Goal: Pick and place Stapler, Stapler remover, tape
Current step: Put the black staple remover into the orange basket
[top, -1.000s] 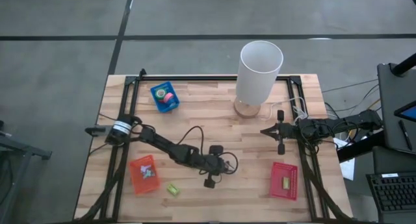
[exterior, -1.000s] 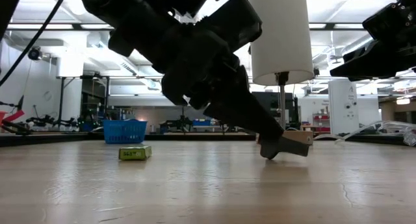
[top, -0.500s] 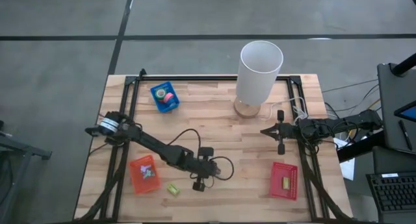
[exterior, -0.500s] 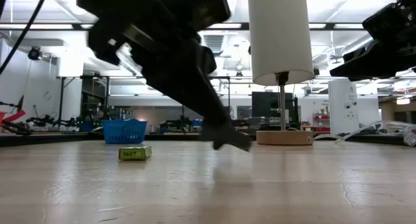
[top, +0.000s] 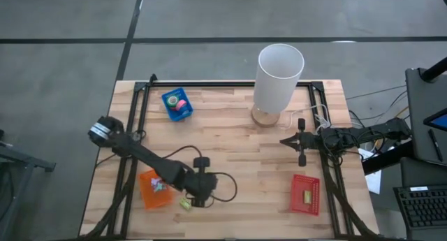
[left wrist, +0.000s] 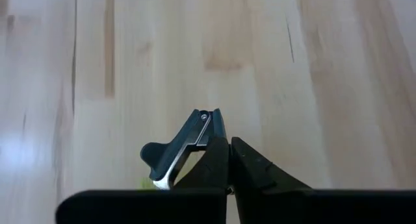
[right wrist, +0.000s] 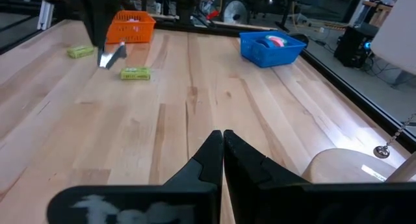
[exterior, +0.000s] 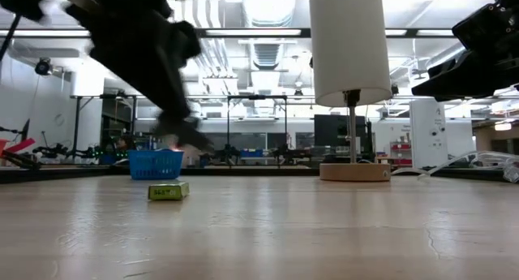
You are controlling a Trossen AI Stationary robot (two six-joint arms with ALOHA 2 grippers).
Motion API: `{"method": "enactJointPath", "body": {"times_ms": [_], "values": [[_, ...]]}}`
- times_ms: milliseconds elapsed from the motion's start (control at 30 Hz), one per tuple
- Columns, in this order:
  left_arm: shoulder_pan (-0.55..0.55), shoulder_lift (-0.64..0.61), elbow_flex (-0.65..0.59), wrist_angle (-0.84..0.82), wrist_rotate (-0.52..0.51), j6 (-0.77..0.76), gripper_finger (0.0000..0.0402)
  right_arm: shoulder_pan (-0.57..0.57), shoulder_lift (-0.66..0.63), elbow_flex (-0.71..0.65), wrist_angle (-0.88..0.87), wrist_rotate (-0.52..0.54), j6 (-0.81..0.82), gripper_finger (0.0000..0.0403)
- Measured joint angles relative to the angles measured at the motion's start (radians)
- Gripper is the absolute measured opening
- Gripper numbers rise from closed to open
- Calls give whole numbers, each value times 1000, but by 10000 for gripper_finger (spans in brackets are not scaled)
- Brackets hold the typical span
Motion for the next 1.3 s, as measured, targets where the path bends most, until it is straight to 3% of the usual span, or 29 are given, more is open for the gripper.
{"method": "enactJointPath", "body": {"times_ms": [333, 467, 967, 1300], "values": [[-147, -156, 0, -337, -6, -359, 5, 0, 0, 0, 0, 0, 0, 9], [-214, -201, 0, -396, -17, -496, 8, 0, 0, 0, 0, -1, 0, 9], [-406, -274, 0, -783, 17, -1045, 5, 0, 0, 0, 0, 0, 0, 9], [-418, -274, -119, -786, 79, -1159, 13, 0, 0, 0, 0, -1, 0, 8]]}}
